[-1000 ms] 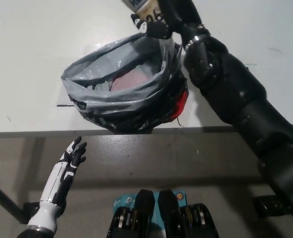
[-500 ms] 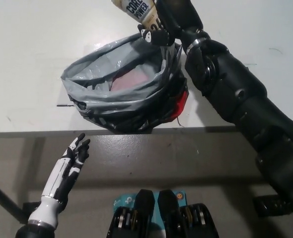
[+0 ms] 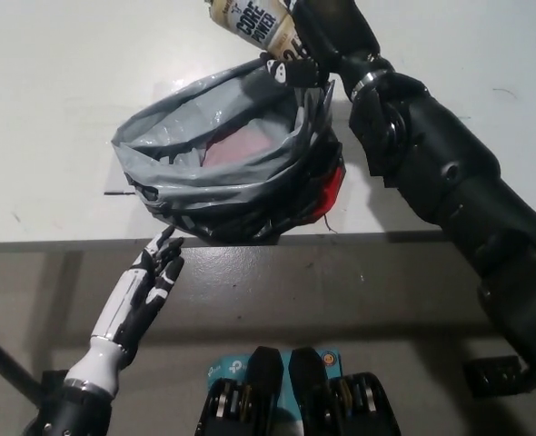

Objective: Use the right hand to pick up a bottle of protein shake and place it into a plastic bag on the left side

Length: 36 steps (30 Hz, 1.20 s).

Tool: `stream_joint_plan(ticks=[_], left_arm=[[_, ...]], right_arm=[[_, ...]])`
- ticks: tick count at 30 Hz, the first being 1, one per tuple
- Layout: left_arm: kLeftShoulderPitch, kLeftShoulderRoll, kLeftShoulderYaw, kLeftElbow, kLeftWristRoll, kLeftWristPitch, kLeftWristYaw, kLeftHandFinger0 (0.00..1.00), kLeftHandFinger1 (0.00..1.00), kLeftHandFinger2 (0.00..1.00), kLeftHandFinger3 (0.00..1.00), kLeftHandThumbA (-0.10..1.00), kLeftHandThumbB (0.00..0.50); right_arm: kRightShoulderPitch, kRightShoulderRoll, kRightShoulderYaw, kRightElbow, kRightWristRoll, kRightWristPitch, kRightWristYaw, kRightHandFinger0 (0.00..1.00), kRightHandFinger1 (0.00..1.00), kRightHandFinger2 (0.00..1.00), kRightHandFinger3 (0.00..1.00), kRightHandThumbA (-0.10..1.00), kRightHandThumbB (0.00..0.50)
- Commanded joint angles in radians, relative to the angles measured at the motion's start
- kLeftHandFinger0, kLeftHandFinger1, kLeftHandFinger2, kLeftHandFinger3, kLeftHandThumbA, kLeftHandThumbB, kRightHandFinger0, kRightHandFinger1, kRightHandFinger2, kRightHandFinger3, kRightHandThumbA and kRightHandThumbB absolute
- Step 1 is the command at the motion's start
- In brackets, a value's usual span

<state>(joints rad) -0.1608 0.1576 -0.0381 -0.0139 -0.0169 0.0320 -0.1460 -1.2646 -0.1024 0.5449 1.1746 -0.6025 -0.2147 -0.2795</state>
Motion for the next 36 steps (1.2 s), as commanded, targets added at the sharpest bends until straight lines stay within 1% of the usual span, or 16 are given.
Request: stream_joint_plan(ticks=[1,3,4,7,10,18,21,26,28,29,30,32,33,34,35,36], left_arm=[[-0.048,0.021,-0.014,-0.022,0.009,0.018,-0.026,1.00,1.00,1.00,1.00,0.83,0.037],[-0.054,0.022,-0.020,-0.022,0.013,0.021,-0.028,1.00,1.00,1.00,1.00,0.84,0.043],[-0.054,0.023,-0.022,-0.023,0.014,0.023,-0.030,1.00,1.00,1.00,1.00,0.84,0.058],[-0.052,0.030,-0.031,-0.027,0.019,0.028,-0.040,1.00,1.00,1.00,1.00,0.84,0.067],[-0.056,0.031,-0.037,-0.027,0.024,0.029,-0.042,1.00,1.00,1.00,1.00,0.82,0.051],[-0.072,0.037,-0.046,-0.018,0.029,0.040,-0.042,1.00,1.00,1.00,1.00,0.78,0.037],[-0.071,0.039,-0.050,-0.016,0.029,0.032,-0.047,1.00,1.00,1.00,1.00,0.78,0.017],[-0.069,0.044,-0.055,-0.021,0.036,0.035,-0.050,1.00,1.00,1.00,1.00,0.80,0.020],[-0.071,0.044,-0.053,-0.017,0.028,0.034,-0.052,1.00,1.00,1.00,1.00,0.79,0.021],[-0.074,0.042,-0.050,-0.014,0.026,0.035,-0.049,1.00,1.00,1.00,1.00,0.78,0.028],[-0.074,0.042,-0.049,-0.014,0.025,0.034,-0.048,1.00,1.00,1.00,1.00,0.78,0.028],[-0.075,0.042,-0.049,-0.006,0.027,0.018,-0.047,1.00,1.00,1.00,1.00,0.78,0.036],[-0.076,0.041,-0.048,-0.004,0.026,0.019,-0.046,1.00,1.00,1.00,1.00,0.78,0.034],[-0.076,0.038,-0.047,-0.004,0.025,0.020,-0.043,1.00,1.00,1.00,1.00,0.78,0.038],[-0.075,0.038,-0.045,-0.005,0.025,0.021,-0.041,1.00,1.00,1.00,1.00,0.78,0.039],[-0.072,0.038,-0.043,-0.006,0.024,0.022,-0.039,1.00,1.00,1.00,1.00,0.78,0.040]], right_arm=[[-0.034,-0.050,-0.056,-0.108,0.076,-0.034,0.173,1.00,1.00,1.00,1.00,0.72,0.500],[-0.029,-0.061,-0.066,-0.137,0.084,-0.028,0.216,1.00,1.00,1.00,1.00,0.75,0.500],[-0.024,-0.067,-0.068,-0.155,0.084,-0.015,0.234,1.00,1.00,1.00,1.00,0.76,0.500],[0.002,-0.085,-0.080,-0.210,0.083,0.015,0.263,1.00,1.00,1.00,1.00,0.74,0.499],[0.026,-0.095,-0.102,-0.250,0.095,0.031,0.278,1.00,1.00,1.00,1.00,0.76,0.490],[0.044,-0.112,-0.155,-0.298,0.115,0.031,0.312,1.00,1.00,1.00,1.00,0.82,0.500],[0.050,-0.119,-0.170,-0.333,0.120,0.044,0.334,1.00,1.00,1.00,1.00,0.84,0.500],[0.055,-0.149,-0.211,-0.436,0.146,0.071,0.371,1.00,1.00,1.00,1.00,0.84,0.491],[0.048,-0.173,-0.251,-0.478,0.182,0.053,0.384,1.00,1.00,1.00,1.00,0.85,0.481],[0.043,-0.201,-0.300,-0.547,0.229,0.058,0.407,1.00,1.00,1.00,1.00,0.92,0.491],[0.043,-0.206,-0.310,-0.565,0.235,0.065,0.416,1.00,1.00,1.00,1.00,0.92,0.491],[0.063,-0.252,-0.394,-0.768,0.314,0.156,0.469,1.00,1.00,1.00,1.00,0.93,0.474],[0.069,-0.262,-0.414,-0.805,0.334,0.163,0.474,1.00,1.00,1.00,1.00,0.92,0.473],[0.081,-0.282,-0.446,-0.870,0.375,0.174,0.491,1.00,1.00,1.00,1.00,0.90,0.442],[0.099,-0.305,-0.478,-0.943,0.416,0.187,0.506,1.00,1.00,1.00,1.00,0.90,0.443],[0.131,-0.336,-0.518,-1.047,0.457,0.214,0.516,1.00,1.00,1.00,1.00,0.92,0.463]])
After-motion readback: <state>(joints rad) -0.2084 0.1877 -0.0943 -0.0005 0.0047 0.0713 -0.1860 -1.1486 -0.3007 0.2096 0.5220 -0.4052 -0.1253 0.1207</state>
